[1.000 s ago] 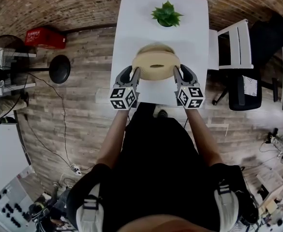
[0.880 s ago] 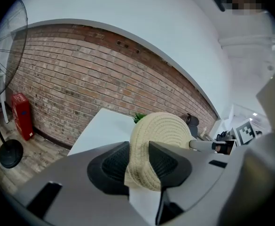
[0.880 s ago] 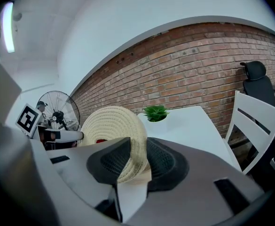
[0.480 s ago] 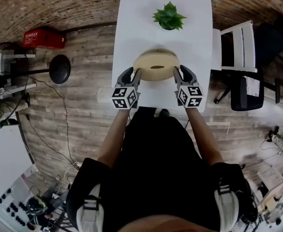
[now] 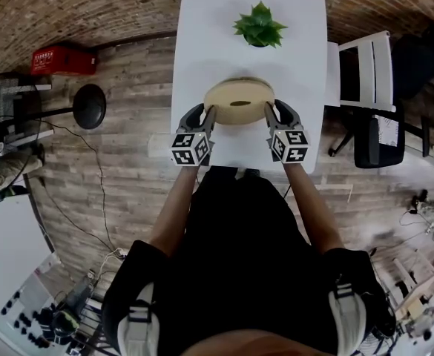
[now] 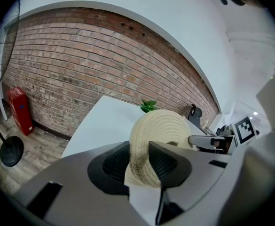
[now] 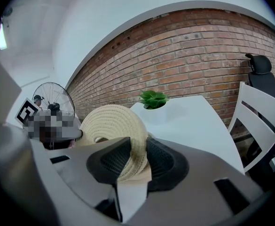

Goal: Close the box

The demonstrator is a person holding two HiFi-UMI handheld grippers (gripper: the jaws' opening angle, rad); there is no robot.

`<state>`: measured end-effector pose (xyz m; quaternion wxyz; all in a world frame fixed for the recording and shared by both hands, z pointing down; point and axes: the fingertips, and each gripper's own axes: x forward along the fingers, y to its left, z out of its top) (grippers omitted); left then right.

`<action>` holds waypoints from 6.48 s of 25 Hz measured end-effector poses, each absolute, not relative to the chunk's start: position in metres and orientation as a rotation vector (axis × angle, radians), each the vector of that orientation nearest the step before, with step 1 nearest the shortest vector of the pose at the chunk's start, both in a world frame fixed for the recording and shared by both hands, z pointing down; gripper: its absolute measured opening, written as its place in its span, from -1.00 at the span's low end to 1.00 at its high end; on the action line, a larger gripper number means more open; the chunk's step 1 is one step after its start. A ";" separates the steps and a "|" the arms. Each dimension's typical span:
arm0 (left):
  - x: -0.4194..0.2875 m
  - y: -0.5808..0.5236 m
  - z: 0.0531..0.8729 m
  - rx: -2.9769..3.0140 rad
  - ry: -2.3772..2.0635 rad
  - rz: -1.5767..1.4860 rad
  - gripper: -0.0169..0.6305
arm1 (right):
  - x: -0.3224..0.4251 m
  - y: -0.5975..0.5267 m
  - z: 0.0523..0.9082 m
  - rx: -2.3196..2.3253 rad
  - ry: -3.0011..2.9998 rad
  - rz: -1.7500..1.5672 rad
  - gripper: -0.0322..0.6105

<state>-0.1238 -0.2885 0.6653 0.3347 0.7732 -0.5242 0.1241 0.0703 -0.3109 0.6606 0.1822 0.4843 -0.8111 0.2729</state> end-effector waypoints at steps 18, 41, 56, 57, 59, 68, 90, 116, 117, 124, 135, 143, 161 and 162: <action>-0.118 -0.300 0.687 2.003 -1.289 0.361 -0.52 | 0.075 -0.321 0.680 1.390 -2.216 0.789 -0.59; -0.107 -0.317 0.709 2.011 -1.160 0.387 -0.52 | 0.086 -0.332 0.705 1.433 -2.102 0.764 -0.58; -0.106 -0.316 0.711 2.007 -1.201 0.433 -0.47 | 0.088 -0.333 0.708 1.388 -2.123 0.733 -0.57; -0.106 -0.316 0.711 2.009 -1.218 0.450 -0.47 | 0.088 -0.332 0.708 1.379 -2.125 0.732 -0.57; -0.107 -0.315 0.710 2.007 -1.243 0.474 -0.47 | 0.087 -0.332 0.707 1.369 -2.128 0.733 -0.57; -0.114 -0.312 0.716 1.879 -1.203 0.361 -0.32 | 0.086 -0.335 0.706 1.372 -2.136 0.750 -0.56; -0.108 -0.310 0.719 1.911 -0.996 0.224 -0.33 | 0.082 -0.333 0.704 1.353 -2.159 0.761 -0.58; -0.114 -0.309 0.716 1.994 -1.031 0.285 -0.35 | 0.080 -0.329 0.701 1.313 -2.154 0.675 -0.56; -0.115 -0.308 0.715 1.995 -1.032 0.282 -0.35 | 0.081 -0.328 0.700 1.318 -2.156 0.679 -0.56; -0.123 -0.304 0.699 2.008 -1.098 0.274 -0.35 | 0.091 -0.324 0.690 1.320 -2.187 0.661 -0.57; -0.106 -0.289 0.656 2.102 -1.196 0.289 -0.49 | 0.085 -0.304 0.663 1.209 -2.284 0.594 -0.74; -0.086 -0.265 0.638 2.148 -1.266 0.346 -0.71 | 0.088 -0.290 0.647 1.136 -2.365 0.575 -0.90; -0.076 -0.227 0.614 2.105 -1.439 0.370 -0.85 | 0.102 -0.265 0.632 1.010 -2.446 0.537 -0.90; -0.074 -0.225 0.612 2.104 -1.446 0.367 -0.86 | 0.104 -0.264 0.631 1.005 -2.453 0.534 -0.90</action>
